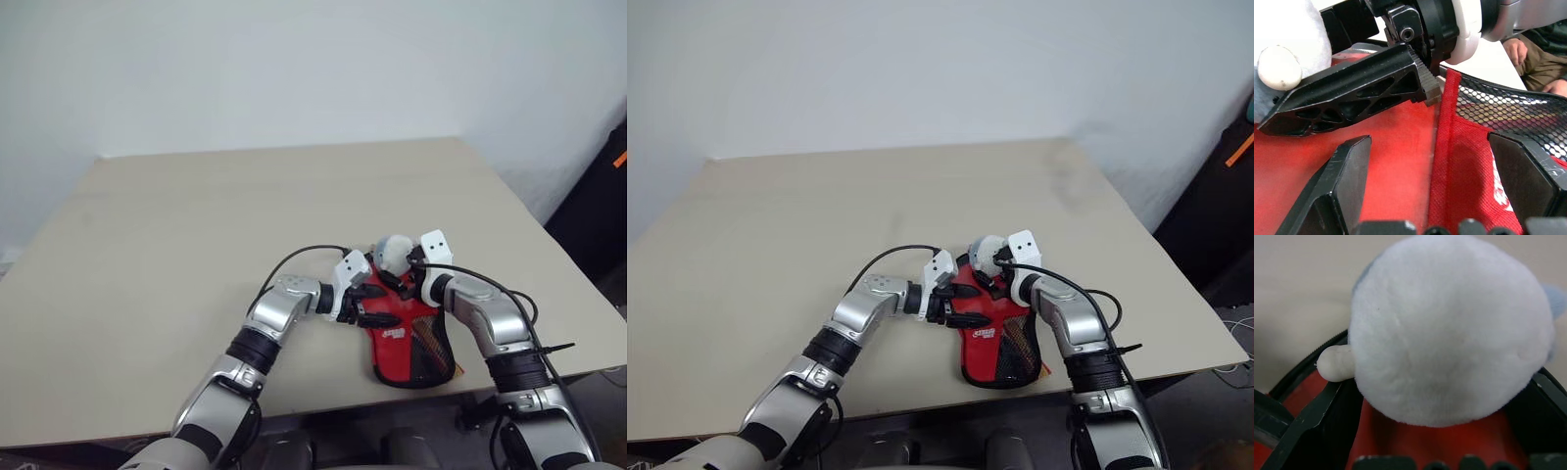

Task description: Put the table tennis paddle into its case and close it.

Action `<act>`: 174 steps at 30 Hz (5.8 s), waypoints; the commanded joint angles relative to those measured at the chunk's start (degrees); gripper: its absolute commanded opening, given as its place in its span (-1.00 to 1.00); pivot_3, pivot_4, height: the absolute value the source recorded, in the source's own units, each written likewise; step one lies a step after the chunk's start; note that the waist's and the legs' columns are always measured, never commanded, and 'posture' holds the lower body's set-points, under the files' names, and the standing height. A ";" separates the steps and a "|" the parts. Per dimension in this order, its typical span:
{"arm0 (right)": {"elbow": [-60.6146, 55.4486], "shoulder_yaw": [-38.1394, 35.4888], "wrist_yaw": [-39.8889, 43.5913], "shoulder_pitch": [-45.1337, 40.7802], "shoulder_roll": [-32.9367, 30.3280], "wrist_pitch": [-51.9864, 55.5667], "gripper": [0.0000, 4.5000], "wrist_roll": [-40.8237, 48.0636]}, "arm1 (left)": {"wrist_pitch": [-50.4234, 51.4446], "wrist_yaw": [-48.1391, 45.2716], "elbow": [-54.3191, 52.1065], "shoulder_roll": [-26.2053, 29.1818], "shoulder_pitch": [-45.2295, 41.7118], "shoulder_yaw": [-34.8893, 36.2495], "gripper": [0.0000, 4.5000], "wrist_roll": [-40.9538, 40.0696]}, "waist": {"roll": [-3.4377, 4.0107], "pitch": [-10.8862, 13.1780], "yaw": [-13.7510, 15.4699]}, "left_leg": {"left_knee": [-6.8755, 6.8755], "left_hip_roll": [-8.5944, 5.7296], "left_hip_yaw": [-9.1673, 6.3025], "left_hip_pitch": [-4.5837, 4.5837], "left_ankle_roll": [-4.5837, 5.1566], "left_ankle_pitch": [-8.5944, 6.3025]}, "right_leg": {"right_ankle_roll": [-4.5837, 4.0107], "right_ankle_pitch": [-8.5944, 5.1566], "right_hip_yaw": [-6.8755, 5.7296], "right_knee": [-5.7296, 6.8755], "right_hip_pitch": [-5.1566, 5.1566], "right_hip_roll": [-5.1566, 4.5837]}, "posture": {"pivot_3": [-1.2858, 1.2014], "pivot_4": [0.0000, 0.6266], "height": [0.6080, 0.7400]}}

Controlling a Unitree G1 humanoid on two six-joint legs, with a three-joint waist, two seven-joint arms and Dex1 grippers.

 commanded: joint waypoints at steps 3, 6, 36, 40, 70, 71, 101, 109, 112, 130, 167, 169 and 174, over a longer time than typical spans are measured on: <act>-0.86 -6.35 -1.24 -2.98 2.29 0.25 1.00 4.80 | 0.06 1.88 1.98 0.32 0.04 -0.31 0.78 1.34 | 0.01 -0.01 -0.02 | 0.00 0.00 0.00 0.00 0.00 0.00 | 0.00 0.00 0.00 0.01 0.00 0.00 | 0.03 -1.00 1.00; -0.18 -7.19 -1.87 -3.47 2.67 1.12 1.00 5.26 | -0.41 2.36 2.31 0.26 -0.09 -0.35 0.78 1.46 | 0.02 -0.01 -0.01 | 0.00 0.00 0.00 0.01 0.00 0.00 | 0.00 0.00 0.00 0.01 0.01 0.00 | 0.03 -1.00 1.00; 10.36 -15.33 -13.54 -4.94 3.27 -6.07 -0.78 3.74 | -5.09 5.19 9.22 1.18 -0.95 -4.97 0.80 8.79 | 0.23 -0.15 -0.04 | -0.02 0.00 0.00 0.07 0.01 0.00 | 0.00 0.00 0.00 0.02 0.06 0.01 | 0.03 -1.00 1.00; 8.42 -16.44 -14.39 -2.00 2.36 -6.26 -0.78 4.45 | -4.87 4.95 8.84 1.20 -0.75 -5.11 0.80 8.76 | 0.27 -0.19 0.02 | -0.01 -0.01 -0.01 0.06 0.01 0.00 | 0.00 0.00 0.00 0.00 0.10 0.01 | 0.03 -1.00 1.00; -43.00 -32.56 12.91 52.31 -23.15 4.92 -0.78 26.41 | -4.28 3.93 8.45 0.09 0.97 -6.46 0.80 9.01 | -0.03 -0.19 1.69 | 0.12 -0.03 0.03 -0.02 -0.12 -0.12 | -0.11 -0.21 -0.01 -0.18 0.03 -0.08 | 0.03 -1.00 1.00; -43.39 -32.95 13.83 53.86 -23.60 4.51 -0.78 26.28 | -4.07 3.96 8.29 0.03 1.09 -6.43 0.80 8.96 | -0.04 -0.20 1.68 | 0.12 -0.03 0.04 -0.03 -0.12 -0.13 | -0.11 -0.21 -0.01 -0.20 0.03 -0.08 | 0.03 -1.00 1.00; -51.29 -48.99 43.43 92.80 -25.32 -14.25 -0.78 18.95 | -0.26 5.48 5.07 -2.36 5.21 -5.80 0.80 8.11 | -0.07 -0.62 5.07 | 0.82 -0.16 0.14 -0.27 0.02 -1.27 | 0.32 -0.52 -0.08 -0.94 0.37 -0.36 | 0.03 -1.00 1.00; -53.06 -44.81 47.42 98.64 -23.93 -23.11 -0.78 14.12 | 1.24 5.60 4.41 -2.39 5.31 -5.49 0.80 7.81 | -0.02 -1.07 6.09 | 0.81 -0.23 0.13 -0.27 0.41 -1.61 | 0.47 -0.96 -0.08 -0.92 0.41 -0.40 | 0.03 -1.00 1.00; -54.08 -43.20 46.99 98.88 -23.84 -24.25 -0.78 14.41 | 0.96 5.81 4.40 -2.38 5.29 -5.49 0.80 7.98 | -0.03 -1.19 6.09 | 0.81 -0.31 0.11 -0.23 0.49 -1.78 | 0.61 -1.11 -0.09 -0.92 0.53 -0.47 | 0.03 -1.00 1.00; -51.06 -33.33 17.19 63.18 -24.63 4.44 -0.78 28.35 | 2.20 5.07 1.36 -0.19 0.45 0.92 0.80 3.33 | -0.20 -1.22 3.36 | 1.39 -0.33 0.14 0.11 0.55 -1.88 | 0.53 -1.25 -0.14 -0.68 0.91 -0.52 | 0.03 -1.00 1.00; -35.10 -29.72 5.67 26.59 -12.75 0.93 0.53 39.12 | 9.56 5.34 -18.19 14.05 0.23 13.70 0.80 -7.25 | 0.24 -0.49 2.80 | 1.22 -0.18 0.13 -0.11 0.34 -1.68 | 0.41 -0.99 0.18 0.05 0.32 -0.13 | 0.03 -1.00 1.00; -32.65 -28.86 6.47 23.96 -13.05 0.21 0.53 38.75 | 12.00 5.33 -22.22 16.70 1.12 15.40 0.80 -9.06 | 0.23 -0.48 2.83 | 1.13 -0.18 0.13 -0.13 0.30 -1.64 | 0.37 -0.96 0.22 0.05 0.25 -0.12 | 0.03 -1.00 1.00; -26.64 -28.10 8.81 17.21 -12.81 -1.94 0.53 39.07 | 17.61 5.74 -30.84 24.68 7.99 20.64 0.80 -12.56 | 0.46 -0.35 2.35 | 0.99 -0.16 0.16 -0.13 0.30 -1.62 | 0.35 -0.96 0.25 0.05 0.17 -0.11 | 0.03 -1.00 1.00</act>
